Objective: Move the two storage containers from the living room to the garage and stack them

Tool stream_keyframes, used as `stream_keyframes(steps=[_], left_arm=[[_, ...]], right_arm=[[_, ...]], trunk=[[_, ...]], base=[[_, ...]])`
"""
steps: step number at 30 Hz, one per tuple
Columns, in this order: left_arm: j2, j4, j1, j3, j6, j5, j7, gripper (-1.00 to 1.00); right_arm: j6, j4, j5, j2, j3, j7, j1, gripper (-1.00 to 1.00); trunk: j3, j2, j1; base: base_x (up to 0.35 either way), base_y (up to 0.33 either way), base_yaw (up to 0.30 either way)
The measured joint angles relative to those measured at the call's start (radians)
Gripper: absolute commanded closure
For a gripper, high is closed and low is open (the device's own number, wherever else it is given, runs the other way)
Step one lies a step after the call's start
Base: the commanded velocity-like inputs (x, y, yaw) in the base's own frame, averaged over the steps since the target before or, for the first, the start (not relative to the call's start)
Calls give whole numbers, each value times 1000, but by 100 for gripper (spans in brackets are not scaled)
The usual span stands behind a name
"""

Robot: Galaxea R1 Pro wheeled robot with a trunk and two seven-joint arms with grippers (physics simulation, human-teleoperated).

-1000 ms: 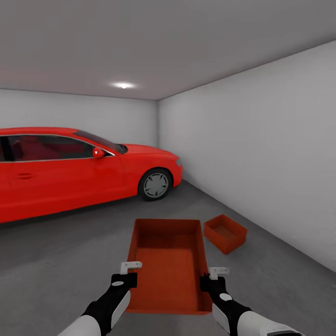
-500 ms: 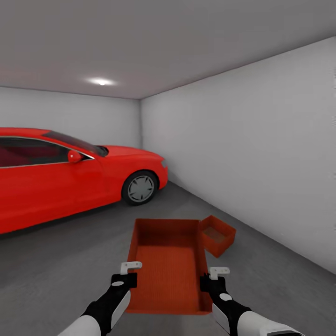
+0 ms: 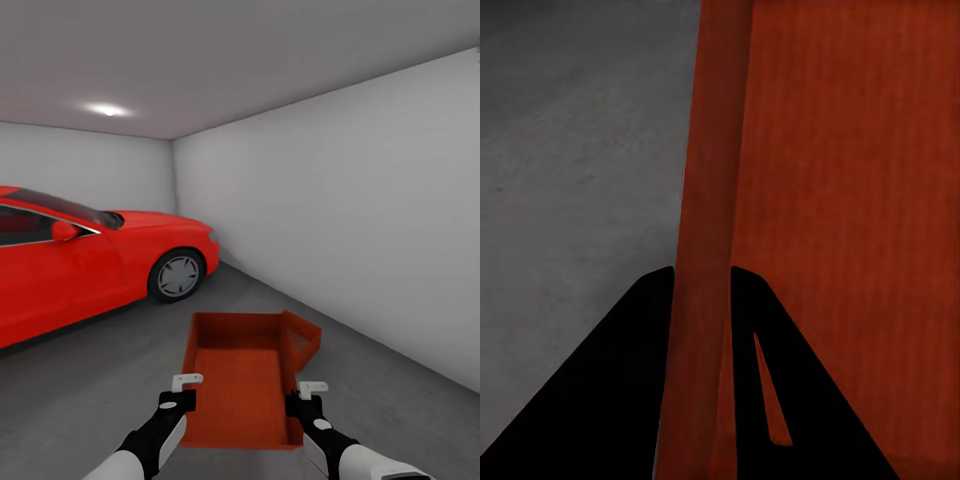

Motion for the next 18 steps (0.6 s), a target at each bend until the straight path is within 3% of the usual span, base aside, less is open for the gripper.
stream_keyframes(steps=[12, 18], left_arm=[[0, -1, 0, 0, 0, 0, 0, 100], [0, -1, 0, 1, 0, -1, 0, 100]], right_arm=[[-1, 0, 0, 0, 0, 0, 0, 100], [0, 0, 0, 0, -1, 0, 0, 100]], trunk=[[0, 0, 0], [0, 0, 0]], base=[[321, 158, -240], [321, 158, -73]])
